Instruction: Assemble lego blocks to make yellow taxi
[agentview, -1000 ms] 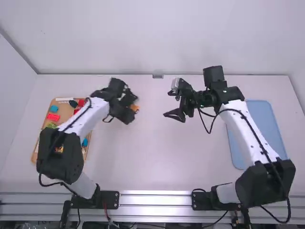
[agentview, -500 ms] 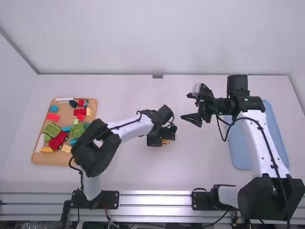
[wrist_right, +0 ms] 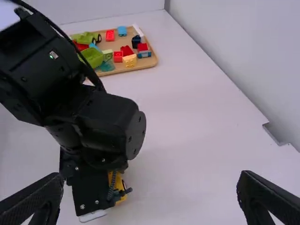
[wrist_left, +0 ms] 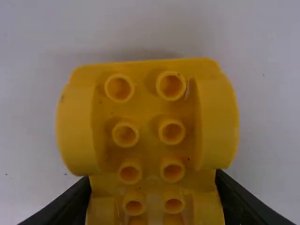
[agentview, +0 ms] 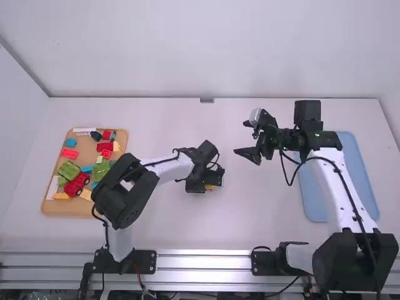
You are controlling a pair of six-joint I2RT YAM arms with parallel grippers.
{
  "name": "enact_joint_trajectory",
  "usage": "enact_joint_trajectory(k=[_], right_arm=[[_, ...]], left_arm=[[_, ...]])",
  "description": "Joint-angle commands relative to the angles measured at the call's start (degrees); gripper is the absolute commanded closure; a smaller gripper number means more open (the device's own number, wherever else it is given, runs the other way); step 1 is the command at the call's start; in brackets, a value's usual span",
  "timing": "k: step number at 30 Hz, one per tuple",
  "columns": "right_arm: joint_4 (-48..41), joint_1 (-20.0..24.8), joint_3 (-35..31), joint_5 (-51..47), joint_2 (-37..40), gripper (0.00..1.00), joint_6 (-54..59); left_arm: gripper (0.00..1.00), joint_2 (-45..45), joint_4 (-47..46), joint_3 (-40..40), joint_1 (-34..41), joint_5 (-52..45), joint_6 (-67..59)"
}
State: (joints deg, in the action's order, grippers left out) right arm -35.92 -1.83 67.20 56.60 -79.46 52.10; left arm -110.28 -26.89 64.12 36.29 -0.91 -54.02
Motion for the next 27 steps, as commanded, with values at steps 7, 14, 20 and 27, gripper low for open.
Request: enact_joint_trajectory(k=[7,14,20,27], right_arm=[[1.11,-2.73,-0.46,-1.64,1.36,0.01,-2.16],[1.51,-1.88,-0.46,-1.01,1.36,0.01,-2.16],[4.83,-5.01,-0.48,-0.96,0.39,0.01,-2.19],[18.6,-12.44,-0.48,-3.39,-5.33,0.01,-13.84]], left_arm=[[0.01,0.37,0.44,2.67,-0.79,0.39,6.21],[0.01,8.24,-7.54,8.15,-8.7,-4.72,11.85],[0.01,18.16,-7.72,8.33,-20.76,-4.52,27.69],[0.01,25.35,-9.09,8.24,-39.26,-4.04,52.28]])
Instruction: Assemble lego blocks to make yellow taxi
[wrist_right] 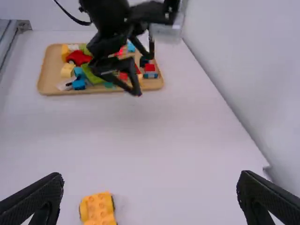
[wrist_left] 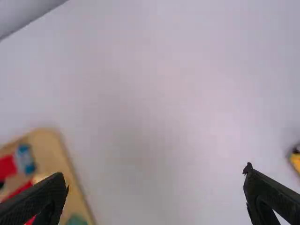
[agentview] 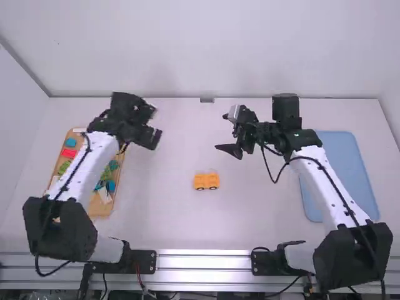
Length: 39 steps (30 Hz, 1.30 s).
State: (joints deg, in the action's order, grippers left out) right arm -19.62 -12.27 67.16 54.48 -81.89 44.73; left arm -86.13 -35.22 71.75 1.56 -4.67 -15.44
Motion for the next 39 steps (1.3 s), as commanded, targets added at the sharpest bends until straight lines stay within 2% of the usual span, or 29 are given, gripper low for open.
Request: enact_joint_trajectory(k=[1,4,6,7,13,16,24,27,32,35,39], right_arm=[[4.68,-2.95,-0.44,-2.08,-4.07,0.01,-8.52],[11.61,-6.23,-0.44,-4.57,-7.89,0.01,-13.86],[13.05,-7.15,-0.42,-5.4,-8.81,0.01,-14.82],[13.99,-8.24,-0.42,-6.36,-9.6,0.01,-14.93],[15.19,-10.62,-0.42,-9.92,-9.51,0.01,-14.32],[15.3,-10.69,-0.42,-9.66,-9.51,0.02,-14.58],[14.47,-10.21,-0.37,-9.35,-9.51,0.01,-14.56],[14.21,-10.23,-0.37,-9.38,-9.51,0.01,-14.56],[13.64,-10.23,-0.37,-9.38,-9.51,0.02,-14.53],[13.62,-10.23,-0.37,-9.35,-9.51,0.01,-14.51],[13.31,-10.23,-0.37,-9.42,-9.51,0.02,-14.53]], left_arm=[[0.01,1.42,-1.31,0.61,-6.91,-0.26,16.0],[0.01,1.38,-3.93,0.57,-15.52,-0.44,24.22],[0.01,1.36,-4.94,0.42,-18.34,-0.44,27.28],[0.01,1.33,-5.92,-0.2,-22.53,-0.5,31.45],[0.01,1.33,-9.57,-5.2,-35.45,-0.44,45.53],[0.01,1.33,-9.2,-8.48,-38.93,-0.39,49.94],[0.01,1.11,-3.43,-18.27,-43.65,-0.04,46.03],[0.01,-1.79,-3.76,-17.7,-44.37,4.42,48.43],[0.0,-9.88,-8.39,-13.38,-43.93,4.31,47.5],[0.03,-13.38,-7.15,-12.48,-43.95,4.11,47.6],[0.2,-16.5,-4.46,-12.68,-43.98,4.17,47.63]])
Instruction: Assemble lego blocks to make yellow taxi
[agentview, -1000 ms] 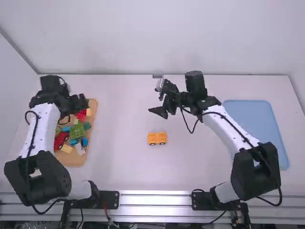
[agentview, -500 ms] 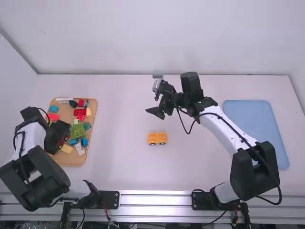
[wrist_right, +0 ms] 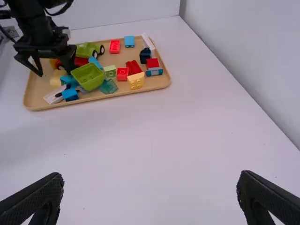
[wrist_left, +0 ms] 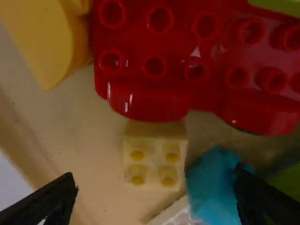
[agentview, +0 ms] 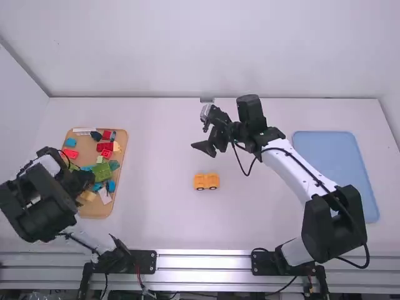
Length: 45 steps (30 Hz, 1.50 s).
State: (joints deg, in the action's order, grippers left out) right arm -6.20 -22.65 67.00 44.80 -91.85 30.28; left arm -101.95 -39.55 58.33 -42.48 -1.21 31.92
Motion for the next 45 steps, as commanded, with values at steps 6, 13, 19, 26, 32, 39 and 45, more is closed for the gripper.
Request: enact_joint_trajectory(k=[6,13,19,26,32,39,45], right_arm=[[0.22,0.15,-0.22,0.31,0.46,0.02,-0.07],[0.0,0.15,-0.22,0.31,0.46,0.02,-0.09],[-0.26,0.15,-0.22,0.31,0.46,0.01,-0.13],[-0.46,0.22,-0.22,0.13,0.46,0.02,-0.09],[-0.7,0.98,-0.22,0.33,0.46,0.01,-0.15],[-2.05,3.91,-0.22,0.35,0.46,0.01,-0.57],[-4.72,6.95,-0.22,5.79,0.59,0.01,-0.04]], left_arm=[[0.36,-0.72,3.76,-2.03,0.09,1.64,1.53],[0.57,-0.72,6.03,-4.24,0.11,3.48,2.84],[0.78,-0.7,5.18,-2.14,0.04,0.63,0.85],[0.95,2.19,-3.15,4.55,0.11,-0.76,-0.22],[0.94,11.93,-6.97,5.35,1.84,-6.36,-7.63],[0.98,19.15,-6.91,5.38,18.97,-9.73,-27.26],[0.98,14.88,-1.6,5.38,40.74,-9.4,-44.09]])
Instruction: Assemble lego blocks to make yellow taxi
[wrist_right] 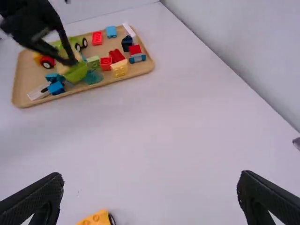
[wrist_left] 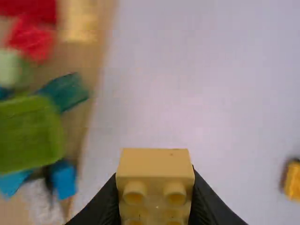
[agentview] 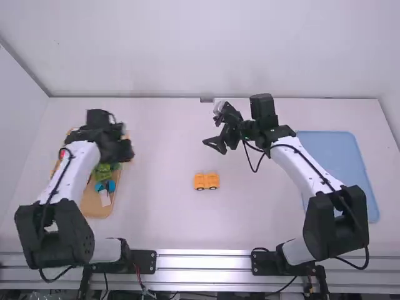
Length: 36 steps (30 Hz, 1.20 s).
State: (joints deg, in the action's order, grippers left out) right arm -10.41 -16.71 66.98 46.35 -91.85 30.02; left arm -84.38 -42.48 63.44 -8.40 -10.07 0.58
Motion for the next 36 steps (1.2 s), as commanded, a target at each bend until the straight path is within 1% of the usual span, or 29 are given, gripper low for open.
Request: enact_joint_trajectory(k=[1,2,4,5,6,7,8,9,10,12,16,20,24,27,33,34,36], right_arm=[[-0.68,1.2,-0.2,4.7,0.63,0.01,0.35],[-1.14,1.97,-0.2,5.92,0.85,0.01,0.37],[-2.19,3.15,-0.2,7.13,1.36,0.02,0.46],[-2.67,3.43,-0.2,7.26,1.62,0.02,0.5],[-5.14,4.04,-0.2,7.76,2.45,0.01,3.15],[-5.49,4.09,-0.2,7.8,2.6,0.01,3.61],[-8.07,4.35,-0.22,7.85,3.48,0.02,6.93],[-9.03,4.35,-0.22,7.8,3.87,0.02,8.2],[-11.76,4.35,-0.22,7.63,4.87,0.01,11.65],[-14.45,4.17,-0.22,7.67,6.16,0.01,15.1],[-17.53,4.04,-0.22,7.58,8.22,0.01,18.56],[-17.49,4.02,-0.22,6.58,8.33,0.02,17.84],[-18.58,4.02,-0.22,6.38,8.28,0.01,17.81],[-18.78,3.21,-0.22,6.16,8.28,0.01,17.84],[-18.78,2.84,-0.22,6.14,8.28,0.01,17.86],[-18.78,2.82,-0.22,6.16,8.28,0.01,17.84],[-18.73,2.75,-0.22,6.16,8.28,0.01,17.86]], left_arm=[[0.98,-3.15,1.9,0.26,7.69,-0.33,-13.94],[0.98,-4.92,3.48,0.26,10.95,0.94,-17.68],[0.98,-7.37,4.11,0.26,15.8,0.15,-26.95],[0.98,-7.96,3.96,0.26,16.87,-0.42,-29.75],[0.98,-9.7,2.99,0.26,19.89,-2.03,-37.31],[0.98,-9.92,2.8,0.26,20.22,-2.16,-38.29],[0.98,-11.32,1.62,0.26,22.12,-2.91,-44.7],[0.98,-11.93,1.03,0.26,22.88,-3.02,-47.36],[0.98,-13.42,-0.48,0.26,24.74,-2.75,-53.22],[0.98,-14.27,-1.73,0.15,26.14,-2.62,-57.68],[0.98,-15.65,-1.11,-0.5,26.62,-4.48,-65.81],[0.98,-16.09,1.07,-2.32,26.53,-5.18,-67.69],[0.98,-16.09,5.79,-5.53,26.43,-4.13,-67.45],[0.98,-16.09,10.32,-8.55,26.4,-3.89,-67.49],[0.98,-16.09,14.88,-11.85,26.43,-3.91,-67.41],[0.96,-16.09,15.8,-12.33,26.4,-3.89,-66.82],[0.97,-16.09,17.77,-13.11,26.43,-3.85,-65.24]])
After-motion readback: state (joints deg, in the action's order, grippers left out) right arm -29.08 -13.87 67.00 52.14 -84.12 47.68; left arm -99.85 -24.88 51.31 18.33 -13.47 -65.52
